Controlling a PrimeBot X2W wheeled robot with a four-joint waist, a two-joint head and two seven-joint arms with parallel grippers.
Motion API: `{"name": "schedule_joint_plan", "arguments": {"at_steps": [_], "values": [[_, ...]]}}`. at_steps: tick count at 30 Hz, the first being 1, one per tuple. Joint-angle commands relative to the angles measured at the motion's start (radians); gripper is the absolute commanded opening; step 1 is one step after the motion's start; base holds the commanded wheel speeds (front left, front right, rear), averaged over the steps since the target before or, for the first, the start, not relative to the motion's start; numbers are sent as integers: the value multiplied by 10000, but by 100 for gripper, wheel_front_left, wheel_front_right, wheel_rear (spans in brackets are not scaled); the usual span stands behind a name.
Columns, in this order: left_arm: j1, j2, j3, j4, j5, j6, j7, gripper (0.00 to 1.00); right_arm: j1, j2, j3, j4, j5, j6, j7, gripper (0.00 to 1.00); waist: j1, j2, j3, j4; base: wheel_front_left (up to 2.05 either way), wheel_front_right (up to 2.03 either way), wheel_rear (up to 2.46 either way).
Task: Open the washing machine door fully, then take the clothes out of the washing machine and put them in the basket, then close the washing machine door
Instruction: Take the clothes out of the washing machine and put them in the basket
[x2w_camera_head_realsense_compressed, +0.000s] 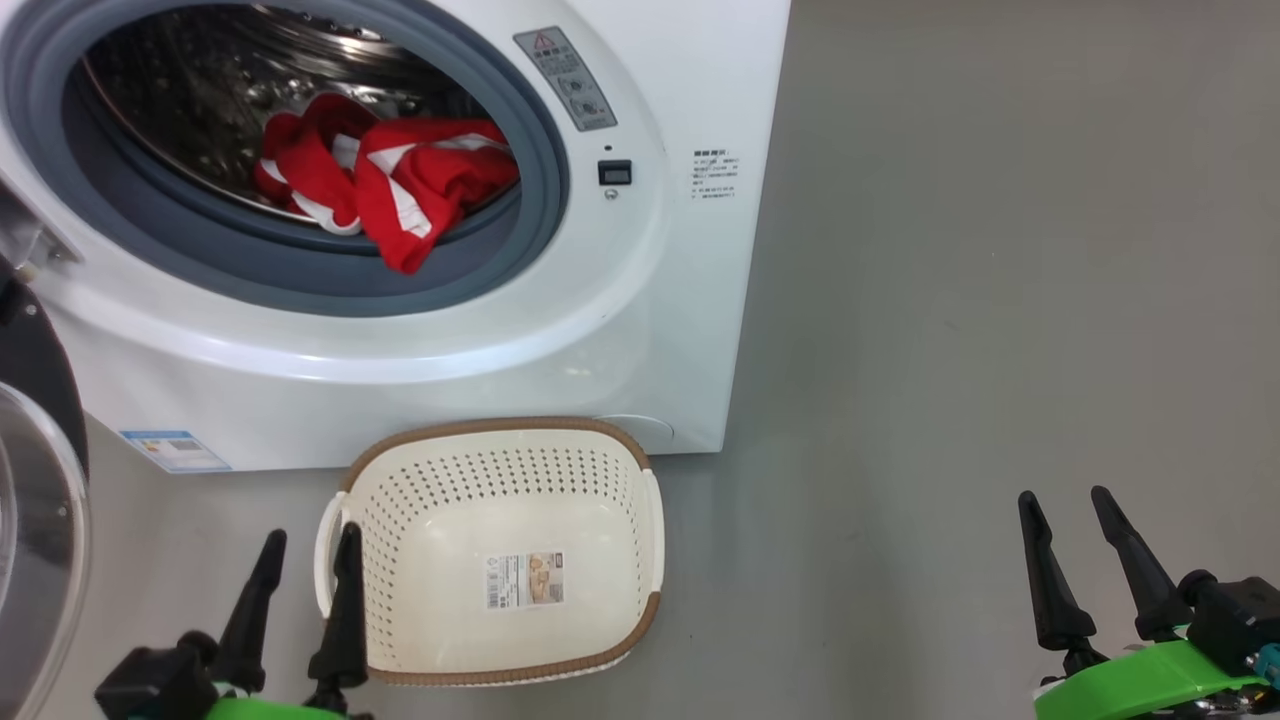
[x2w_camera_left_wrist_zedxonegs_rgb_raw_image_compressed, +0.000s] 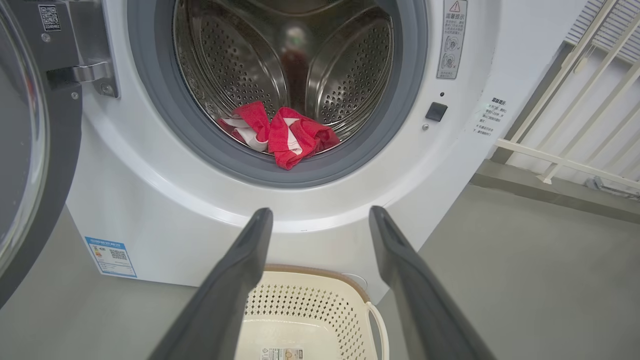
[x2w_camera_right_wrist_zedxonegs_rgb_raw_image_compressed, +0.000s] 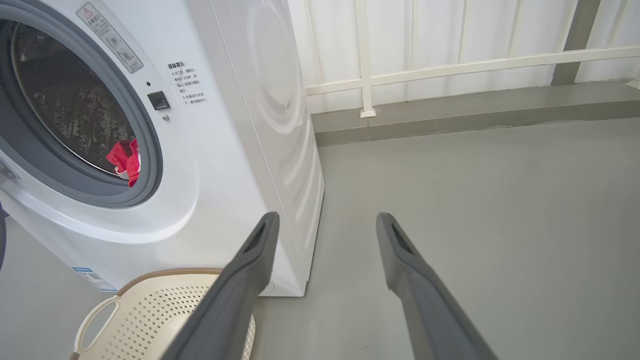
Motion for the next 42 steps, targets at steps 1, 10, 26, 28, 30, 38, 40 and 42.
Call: {"name": "schedule_joint_plan", "arguments": {"at_steps": [1, 10, 26, 28, 30, 38, 40, 42], "values": [[-502, 64, 353, -127, 101, 15, -49, 100, -316, -127, 267, -238, 73, 65, -65, 100, 0, 0, 157, -96, 0, 0, 0], [-2639, 30, 463, 1319, 495, 15, -49, 100, -731, 110, 517, -210, 82, 65, -65, 100, 0, 0, 940, -742, 0, 0, 0], [-7583, 2201, 424, 6178, 767, 15, -49, 100, -1400, 472, 1442, -63, 385, 65, -65, 100, 0, 0, 2568, -2922, 0, 0, 0], [-8118, 2459, 421, 6818, 740, 15, -49, 100, -1476, 476, 1571, -86, 601, 65, -65, 100, 0, 0, 2780, -3135, 0, 0, 0], [-8628, 2701, 353, 7363, 713, 15, -49, 100, -1532, 478, 1698, -122, 764, 65, -65, 100, 0, 0, 2974, -3304, 0, 0, 0], [-10129, 3806, -100, 9262, 1039, 72, 317, 100, -1693, 481, 1878, -220, 1118, 65, -65, 100, -1, 0, 3609, -3794, 0, 0, 0], [-10378, 3966, -129, 9648, 1053, 114, 470, 100, -1702, 481, 1905, -230, 1154, 65, -65, 100, -1, 0, 3693, -3856, 0, 0, 0], [-10547, 4141, -197, 9910, 1109, 143, 530, 100, -1707, 481, 1951, -231, 1164, 65, -65, 100, -1, 0, 3744, -3931, 0, 0, 0]]}}
